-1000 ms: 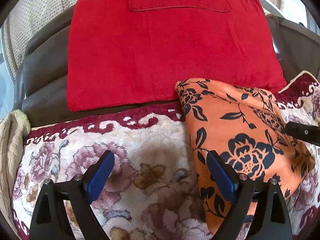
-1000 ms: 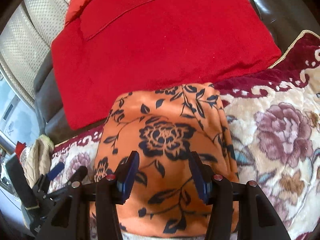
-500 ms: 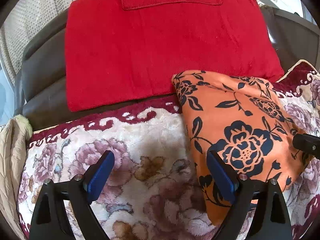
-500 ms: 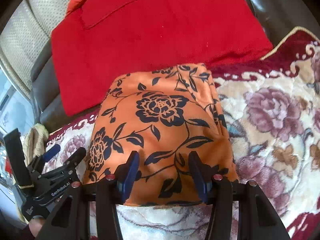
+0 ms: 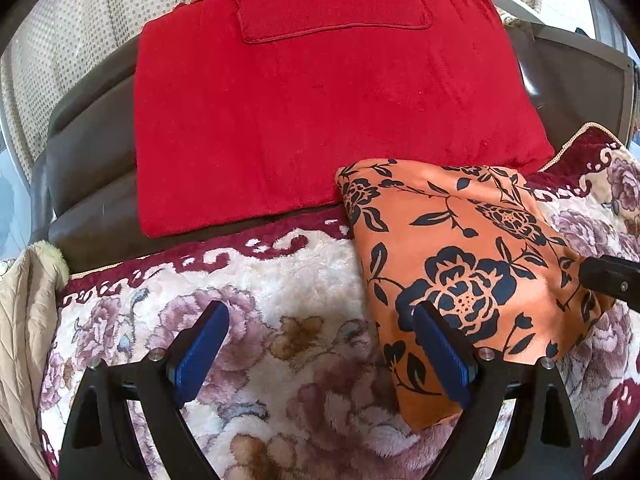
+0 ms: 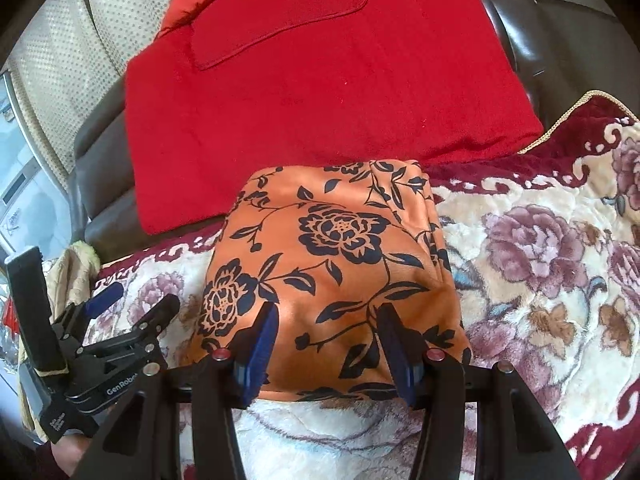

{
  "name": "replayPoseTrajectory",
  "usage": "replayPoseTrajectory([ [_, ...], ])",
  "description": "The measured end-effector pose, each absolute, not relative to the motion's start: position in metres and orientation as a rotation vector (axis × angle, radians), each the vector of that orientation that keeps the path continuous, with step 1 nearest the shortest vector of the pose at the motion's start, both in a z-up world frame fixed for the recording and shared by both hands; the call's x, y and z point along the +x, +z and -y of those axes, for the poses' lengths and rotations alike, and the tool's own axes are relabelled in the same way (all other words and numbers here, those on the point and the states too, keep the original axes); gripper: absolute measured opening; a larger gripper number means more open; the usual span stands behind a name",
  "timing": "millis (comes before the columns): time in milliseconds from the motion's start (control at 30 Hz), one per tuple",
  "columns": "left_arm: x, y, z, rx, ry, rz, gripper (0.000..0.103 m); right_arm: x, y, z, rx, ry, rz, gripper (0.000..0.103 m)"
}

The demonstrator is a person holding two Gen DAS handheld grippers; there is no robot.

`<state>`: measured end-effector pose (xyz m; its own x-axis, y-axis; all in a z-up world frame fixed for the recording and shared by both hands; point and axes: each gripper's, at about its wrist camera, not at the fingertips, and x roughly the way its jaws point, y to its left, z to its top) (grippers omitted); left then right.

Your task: Fold small clothes

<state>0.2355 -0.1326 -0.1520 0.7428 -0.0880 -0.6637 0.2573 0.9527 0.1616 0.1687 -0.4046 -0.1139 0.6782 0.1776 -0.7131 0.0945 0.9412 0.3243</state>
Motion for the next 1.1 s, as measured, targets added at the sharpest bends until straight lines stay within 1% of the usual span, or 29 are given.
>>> replayPoseTrajectory([
  [433,0.242,-0.155,0.136,0.242,-0.202,-0.713,0.093,0.174,-0.124,0.423,0.366,0.003,-0.851,0.056],
  [1100,0.265,-0.162,0.141,0.189,-0.224,-0.755,0.093,0.2,-0.152,0.48,0.655,0.062,-0.856,0.06],
])
